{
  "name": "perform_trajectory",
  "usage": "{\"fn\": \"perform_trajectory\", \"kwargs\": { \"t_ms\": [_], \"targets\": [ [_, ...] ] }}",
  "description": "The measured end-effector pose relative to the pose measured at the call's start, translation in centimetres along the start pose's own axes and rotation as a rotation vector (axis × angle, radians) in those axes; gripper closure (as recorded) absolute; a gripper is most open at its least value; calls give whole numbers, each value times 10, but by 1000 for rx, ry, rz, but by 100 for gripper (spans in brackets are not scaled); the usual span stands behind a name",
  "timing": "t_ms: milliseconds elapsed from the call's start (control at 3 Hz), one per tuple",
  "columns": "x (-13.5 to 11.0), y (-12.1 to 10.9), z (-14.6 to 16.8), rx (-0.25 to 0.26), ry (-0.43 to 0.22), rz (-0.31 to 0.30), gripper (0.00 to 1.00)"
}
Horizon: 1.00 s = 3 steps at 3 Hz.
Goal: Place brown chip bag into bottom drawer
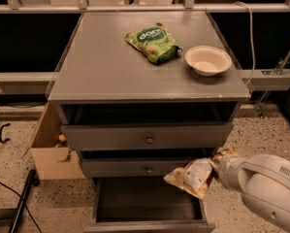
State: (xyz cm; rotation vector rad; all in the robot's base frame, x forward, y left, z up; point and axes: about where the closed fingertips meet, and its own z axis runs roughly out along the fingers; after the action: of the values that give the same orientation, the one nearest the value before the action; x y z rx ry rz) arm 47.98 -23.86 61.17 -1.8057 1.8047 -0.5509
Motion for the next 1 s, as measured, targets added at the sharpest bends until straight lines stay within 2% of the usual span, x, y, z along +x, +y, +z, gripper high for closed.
{"fn": "perform_trajectory", "kwargs": {
  "t_ms": [333, 667, 1000],
  "targets": [
    [-5, 23, 26, -43, -34, 21, 100],
    [-20, 71, 72, -127, -100, 63, 100],
    [-34, 101, 97, -165, -148, 77, 100]
  ]
}}
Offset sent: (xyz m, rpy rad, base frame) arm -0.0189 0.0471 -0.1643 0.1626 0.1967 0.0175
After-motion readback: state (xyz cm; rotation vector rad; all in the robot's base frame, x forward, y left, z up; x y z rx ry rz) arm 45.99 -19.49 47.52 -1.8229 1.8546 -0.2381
